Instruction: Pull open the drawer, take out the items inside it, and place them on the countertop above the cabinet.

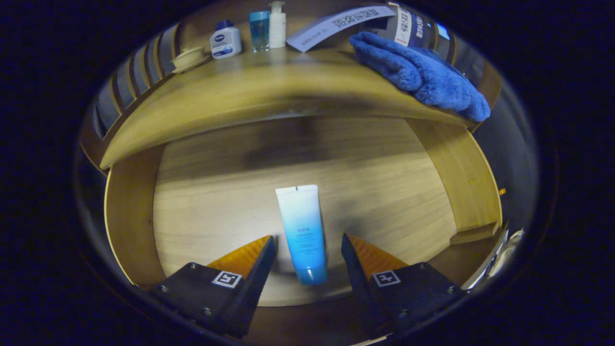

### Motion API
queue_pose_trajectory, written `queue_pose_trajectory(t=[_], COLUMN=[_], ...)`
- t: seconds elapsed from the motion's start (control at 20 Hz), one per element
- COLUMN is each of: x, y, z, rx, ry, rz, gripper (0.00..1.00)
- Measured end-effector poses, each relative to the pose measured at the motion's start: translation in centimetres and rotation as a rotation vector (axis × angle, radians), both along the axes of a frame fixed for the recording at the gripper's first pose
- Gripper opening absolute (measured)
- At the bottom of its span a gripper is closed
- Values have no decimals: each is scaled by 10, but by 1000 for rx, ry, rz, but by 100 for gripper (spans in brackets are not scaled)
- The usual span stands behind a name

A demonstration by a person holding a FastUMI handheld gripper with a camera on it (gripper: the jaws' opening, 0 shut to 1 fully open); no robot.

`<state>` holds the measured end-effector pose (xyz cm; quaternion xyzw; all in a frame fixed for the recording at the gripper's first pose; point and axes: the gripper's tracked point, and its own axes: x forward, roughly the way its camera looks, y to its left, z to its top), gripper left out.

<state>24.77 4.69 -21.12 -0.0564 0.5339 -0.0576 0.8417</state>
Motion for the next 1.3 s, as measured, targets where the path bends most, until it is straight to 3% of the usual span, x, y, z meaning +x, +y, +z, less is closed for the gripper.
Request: queue_pose_trajectory(t=[0.2, 0.3, 0.45, 0.7, 1.0, 1.3], x=[4, 5, 5, 3, -3, -2], y=[2, 2, 3, -4, -21, -26], z=[-12, -9, -7, 0, 63, 123], rx=[-5, -10, -16, -44, -84, -127], ry=[18, 22, 14, -8, -132, -238], rz=[-4, -9, -21, -50, -112, -122], gripper=[69, 45, 40, 40, 40, 40])
